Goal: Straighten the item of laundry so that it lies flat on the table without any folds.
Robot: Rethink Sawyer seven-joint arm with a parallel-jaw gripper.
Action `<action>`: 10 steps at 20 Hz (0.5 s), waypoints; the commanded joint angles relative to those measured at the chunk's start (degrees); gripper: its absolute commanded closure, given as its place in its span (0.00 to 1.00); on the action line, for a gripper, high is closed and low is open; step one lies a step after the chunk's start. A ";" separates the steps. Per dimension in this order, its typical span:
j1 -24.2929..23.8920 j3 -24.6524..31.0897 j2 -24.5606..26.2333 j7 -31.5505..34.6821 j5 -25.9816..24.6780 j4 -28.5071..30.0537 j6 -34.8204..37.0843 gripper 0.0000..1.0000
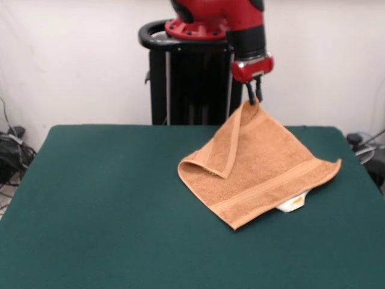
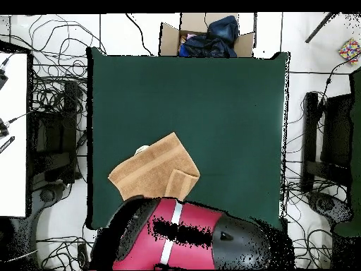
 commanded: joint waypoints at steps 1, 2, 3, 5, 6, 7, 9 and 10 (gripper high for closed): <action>2.11 -1.40 9.00 10.90 1.01 -10.16 -3.43 1.00; 2.17 -1.41 9.38 10.82 1.02 -10.45 -3.62 1.00; 2.21 -1.32 9.19 10.68 0.94 -10.44 -3.42 1.00; 2.22 -1.30 9.55 10.50 0.77 -10.77 -3.56 1.00; 2.22 -1.29 9.69 10.41 0.70 -10.92 -3.56 1.00; 2.21 -1.33 9.93 10.37 0.58 -11.09 -3.63 1.00; 2.32 -1.49 10.39 10.31 0.46 -11.35 -4.11 1.00; 2.36 -1.55 10.53 10.30 0.44 -11.45 -4.22 1.00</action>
